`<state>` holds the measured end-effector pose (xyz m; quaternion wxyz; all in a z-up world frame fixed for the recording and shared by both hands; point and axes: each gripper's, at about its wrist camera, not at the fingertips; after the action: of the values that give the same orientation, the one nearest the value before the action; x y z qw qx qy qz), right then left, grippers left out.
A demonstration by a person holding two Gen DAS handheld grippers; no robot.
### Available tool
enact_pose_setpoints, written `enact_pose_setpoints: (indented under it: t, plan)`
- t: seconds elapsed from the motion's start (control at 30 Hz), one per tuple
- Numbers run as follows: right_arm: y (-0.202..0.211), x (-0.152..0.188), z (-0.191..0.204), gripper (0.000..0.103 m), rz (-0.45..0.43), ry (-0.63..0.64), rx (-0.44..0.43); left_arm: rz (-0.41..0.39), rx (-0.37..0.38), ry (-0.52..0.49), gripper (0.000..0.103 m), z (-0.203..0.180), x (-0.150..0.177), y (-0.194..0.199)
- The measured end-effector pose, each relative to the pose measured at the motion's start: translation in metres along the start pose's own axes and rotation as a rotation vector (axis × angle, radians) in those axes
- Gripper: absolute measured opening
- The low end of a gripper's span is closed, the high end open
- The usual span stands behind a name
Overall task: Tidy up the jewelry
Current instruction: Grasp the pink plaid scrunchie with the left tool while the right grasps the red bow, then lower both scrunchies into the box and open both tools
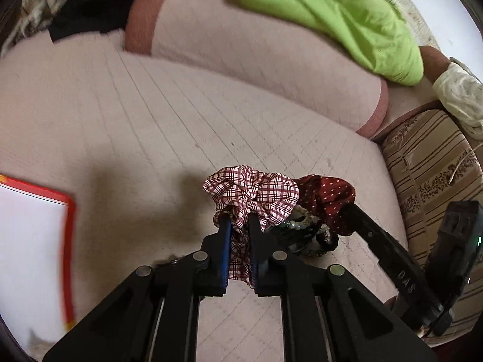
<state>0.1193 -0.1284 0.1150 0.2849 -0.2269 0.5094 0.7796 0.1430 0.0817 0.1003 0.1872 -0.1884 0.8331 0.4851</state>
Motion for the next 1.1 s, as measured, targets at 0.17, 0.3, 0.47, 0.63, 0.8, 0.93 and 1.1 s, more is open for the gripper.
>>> enact_pose_setpoints:
  t: [0.17, 0.3, 0.47, 0.63, 0.8, 0.93, 1.1]
  plan:
    - [0.018, 0.004, 0.012, 0.010, -0.001, -0.030, -0.086, -0.062, -0.078, -0.039, 0.011, 0.014, 0.011, 0.045]
    - [0.027, 0.013, 0.028, 0.010, 0.029, -0.056, -0.149, -0.108, -0.159, -0.048, 0.011, 0.037, 0.018, 0.072]
    - [0.029, 0.027, 0.067, 0.010, 0.068, -0.032, -0.191, -0.146, -0.232, 0.020, 0.011, 0.090, 0.021, 0.105]
    - [0.019, 0.040, 0.119, 0.010, 0.117, 0.036, -0.204, -0.183, -0.277, 0.106, 0.011, 0.139, 0.027, 0.132]
    - [0.004, 0.048, 0.179, 0.010, 0.155, 0.123, -0.223, -0.189, -0.341, 0.150, 0.011, 0.173, 0.027, 0.142]
    - [-0.012, 0.054, 0.226, 0.010, 0.159, 0.221, -0.210, -0.204, -0.383, 0.179, 0.011, 0.202, 0.024, 0.150]
    - [-0.043, 0.067, 0.275, 0.010, 0.149, 0.370, -0.141, -0.212, -0.412, 0.238, 0.011, 0.238, 0.018, 0.147]
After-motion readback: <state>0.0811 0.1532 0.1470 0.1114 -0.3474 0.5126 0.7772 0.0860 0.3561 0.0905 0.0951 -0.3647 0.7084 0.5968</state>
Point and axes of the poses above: each gripper's, at about its wrist camera, not at the fingertips, and y roughly against the way its jaws point, z to its left, x to its underside, and after that the axes turned 8 degrees about x, right-handed
